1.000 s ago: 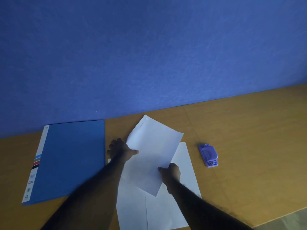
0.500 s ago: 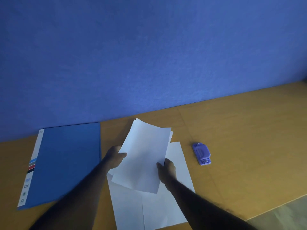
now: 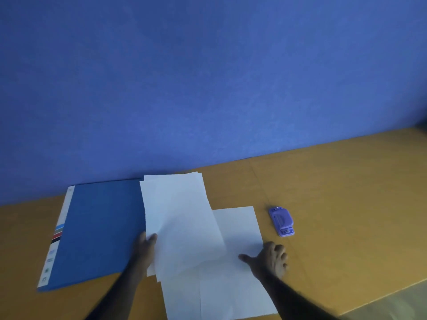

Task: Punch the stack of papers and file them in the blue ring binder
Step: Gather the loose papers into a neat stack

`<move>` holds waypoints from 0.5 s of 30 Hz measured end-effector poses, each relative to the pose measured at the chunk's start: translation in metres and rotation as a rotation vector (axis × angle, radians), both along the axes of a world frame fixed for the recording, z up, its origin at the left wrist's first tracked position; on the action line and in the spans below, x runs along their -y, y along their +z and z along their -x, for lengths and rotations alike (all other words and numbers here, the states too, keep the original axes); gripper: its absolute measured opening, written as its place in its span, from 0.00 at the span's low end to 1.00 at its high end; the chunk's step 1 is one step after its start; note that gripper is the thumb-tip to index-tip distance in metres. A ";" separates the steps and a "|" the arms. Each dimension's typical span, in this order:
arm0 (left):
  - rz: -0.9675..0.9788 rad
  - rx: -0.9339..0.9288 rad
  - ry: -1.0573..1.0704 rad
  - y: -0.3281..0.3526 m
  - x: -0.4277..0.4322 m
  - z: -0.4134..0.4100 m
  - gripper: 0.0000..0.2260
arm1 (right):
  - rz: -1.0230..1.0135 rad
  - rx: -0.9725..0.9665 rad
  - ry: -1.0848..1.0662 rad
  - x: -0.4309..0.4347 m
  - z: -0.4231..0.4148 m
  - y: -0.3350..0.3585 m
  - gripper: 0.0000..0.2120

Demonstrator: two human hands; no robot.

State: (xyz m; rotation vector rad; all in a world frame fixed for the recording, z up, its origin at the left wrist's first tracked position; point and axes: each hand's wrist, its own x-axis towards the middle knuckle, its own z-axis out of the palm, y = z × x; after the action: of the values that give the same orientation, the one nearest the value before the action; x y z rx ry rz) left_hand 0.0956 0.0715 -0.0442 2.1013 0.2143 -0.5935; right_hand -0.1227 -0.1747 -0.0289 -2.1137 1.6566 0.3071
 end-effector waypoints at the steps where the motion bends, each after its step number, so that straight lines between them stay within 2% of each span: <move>1: -0.008 0.001 -0.012 0.006 -0.002 0.005 0.18 | -0.006 0.007 -0.020 0.000 -0.001 0.000 0.46; 5: 0.018 0.007 -0.049 0.015 -0.004 0.023 0.14 | -0.039 0.044 -0.053 0.001 -0.004 -0.002 0.43; 7: 0.020 0.024 -0.052 0.016 -0.003 0.027 0.16 | -0.081 0.148 -0.072 0.000 -0.005 -0.001 0.38; 9: 0.030 0.013 -0.057 0.016 -0.004 0.029 0.13 | -0.145 0.301 -0.112 0.004 -0.005 0.001 0.33; 11: 0.034 0.013 -0.058 0.011 -0.006 0.029 0.13 | -0.141 0.389 -0.119 0.012 -0.006 0.008 0.28; 13: 0.034 -0.007 -0.049 0.008 -0.006 0.030 0.15 | -0.094 0.440 -0.030 0.023 -0.005 0.021 0.18; 15: 0.041 -0.011 -0.047 0.010 -0.003 0.035 0.12 | -0.022 0.517 0.052 0.039 -0.003 0.039 0.05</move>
State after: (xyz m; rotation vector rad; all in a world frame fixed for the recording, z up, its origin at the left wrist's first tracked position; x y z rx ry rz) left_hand 0.0610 0.0740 -0.0342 2.0685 0.1581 -0.6322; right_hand -0.1195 -0.2139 0.0099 -1.9996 1.2876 -0.1951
